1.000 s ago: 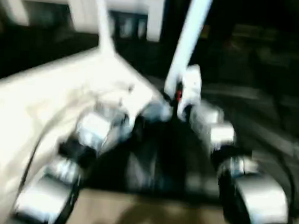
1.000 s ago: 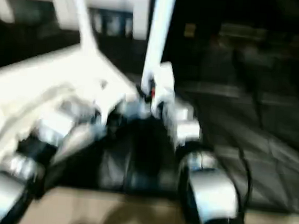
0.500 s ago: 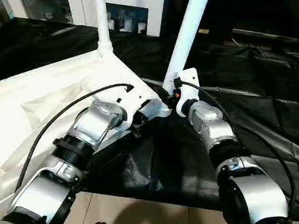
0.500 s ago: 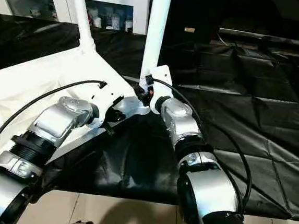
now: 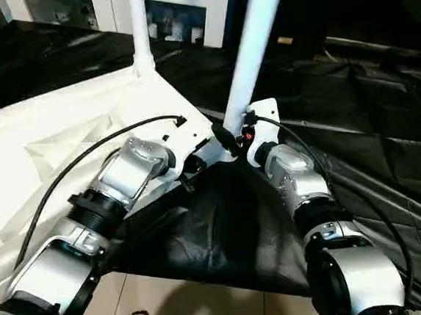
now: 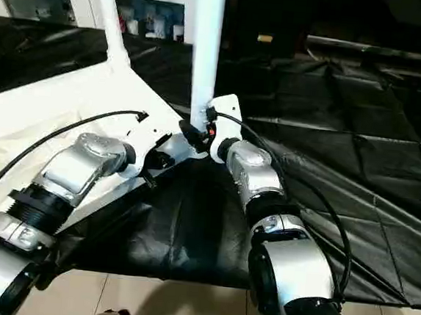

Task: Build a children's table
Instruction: Insert table leg to table base

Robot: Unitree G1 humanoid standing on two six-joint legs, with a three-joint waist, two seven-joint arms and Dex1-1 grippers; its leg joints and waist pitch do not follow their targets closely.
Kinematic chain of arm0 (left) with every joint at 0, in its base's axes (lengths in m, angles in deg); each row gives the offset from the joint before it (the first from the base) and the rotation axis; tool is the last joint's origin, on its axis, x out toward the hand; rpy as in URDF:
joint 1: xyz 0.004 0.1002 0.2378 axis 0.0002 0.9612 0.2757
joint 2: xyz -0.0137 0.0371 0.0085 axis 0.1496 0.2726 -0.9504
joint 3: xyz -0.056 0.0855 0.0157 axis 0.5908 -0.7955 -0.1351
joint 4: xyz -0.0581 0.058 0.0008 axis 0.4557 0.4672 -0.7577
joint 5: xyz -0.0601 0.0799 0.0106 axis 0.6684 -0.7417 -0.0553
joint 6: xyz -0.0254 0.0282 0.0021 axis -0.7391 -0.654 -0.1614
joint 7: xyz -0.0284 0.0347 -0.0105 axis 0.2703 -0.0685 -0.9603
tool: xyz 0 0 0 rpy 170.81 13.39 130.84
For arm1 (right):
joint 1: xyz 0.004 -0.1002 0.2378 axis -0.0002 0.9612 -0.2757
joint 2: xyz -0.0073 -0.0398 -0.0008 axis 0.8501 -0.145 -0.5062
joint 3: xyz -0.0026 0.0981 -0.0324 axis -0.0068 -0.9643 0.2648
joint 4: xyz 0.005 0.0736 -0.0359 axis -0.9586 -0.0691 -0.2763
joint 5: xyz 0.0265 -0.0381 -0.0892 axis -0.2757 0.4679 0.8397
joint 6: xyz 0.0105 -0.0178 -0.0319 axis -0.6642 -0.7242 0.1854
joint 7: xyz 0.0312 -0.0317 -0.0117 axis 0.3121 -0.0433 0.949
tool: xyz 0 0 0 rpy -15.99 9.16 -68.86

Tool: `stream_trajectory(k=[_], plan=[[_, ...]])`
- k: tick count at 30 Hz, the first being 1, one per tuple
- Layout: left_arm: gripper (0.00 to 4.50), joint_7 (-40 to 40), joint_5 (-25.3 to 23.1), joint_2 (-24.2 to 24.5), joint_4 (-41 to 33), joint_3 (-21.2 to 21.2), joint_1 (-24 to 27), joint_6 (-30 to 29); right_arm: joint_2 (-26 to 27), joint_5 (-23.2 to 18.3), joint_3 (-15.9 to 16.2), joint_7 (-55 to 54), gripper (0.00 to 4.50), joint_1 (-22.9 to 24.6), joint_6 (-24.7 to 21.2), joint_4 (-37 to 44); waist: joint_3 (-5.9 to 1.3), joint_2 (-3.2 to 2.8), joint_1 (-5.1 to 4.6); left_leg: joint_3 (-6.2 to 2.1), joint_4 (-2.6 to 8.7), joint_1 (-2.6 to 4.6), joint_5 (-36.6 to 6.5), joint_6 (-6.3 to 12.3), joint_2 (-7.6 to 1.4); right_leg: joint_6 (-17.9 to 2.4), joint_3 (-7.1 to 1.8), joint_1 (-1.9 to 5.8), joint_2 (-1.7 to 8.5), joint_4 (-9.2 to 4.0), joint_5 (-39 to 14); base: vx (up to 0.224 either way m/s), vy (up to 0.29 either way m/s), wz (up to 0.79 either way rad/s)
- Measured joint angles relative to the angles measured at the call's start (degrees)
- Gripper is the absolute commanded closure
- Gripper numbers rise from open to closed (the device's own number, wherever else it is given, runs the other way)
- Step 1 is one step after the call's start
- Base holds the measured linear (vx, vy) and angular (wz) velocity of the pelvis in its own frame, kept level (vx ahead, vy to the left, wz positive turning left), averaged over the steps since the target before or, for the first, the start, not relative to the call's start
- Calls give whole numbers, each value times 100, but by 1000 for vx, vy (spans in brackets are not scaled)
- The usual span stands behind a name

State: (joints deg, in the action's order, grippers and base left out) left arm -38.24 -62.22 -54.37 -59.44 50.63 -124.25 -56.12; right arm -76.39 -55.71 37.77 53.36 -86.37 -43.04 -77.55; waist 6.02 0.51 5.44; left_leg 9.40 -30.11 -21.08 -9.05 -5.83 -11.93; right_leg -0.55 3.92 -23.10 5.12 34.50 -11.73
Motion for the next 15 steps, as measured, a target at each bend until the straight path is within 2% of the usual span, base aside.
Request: stream_trajectory(k=[3,15], plan=[[450,0,-3,3,-3,0,0,9,18,9,-4,33,51,-26,16,-32,0,0,-16,18,-20,-4,10,12,-6,0,-4,1,2,1,0,0,0,0],[450,-50,-6,44,-7,-46,0,57,-26,53,-18,168,51,-117,19,-168,0,0,-26,33,-52,-10,17,23,-5,-3,-13,1,10,14,3,0,0,0]])
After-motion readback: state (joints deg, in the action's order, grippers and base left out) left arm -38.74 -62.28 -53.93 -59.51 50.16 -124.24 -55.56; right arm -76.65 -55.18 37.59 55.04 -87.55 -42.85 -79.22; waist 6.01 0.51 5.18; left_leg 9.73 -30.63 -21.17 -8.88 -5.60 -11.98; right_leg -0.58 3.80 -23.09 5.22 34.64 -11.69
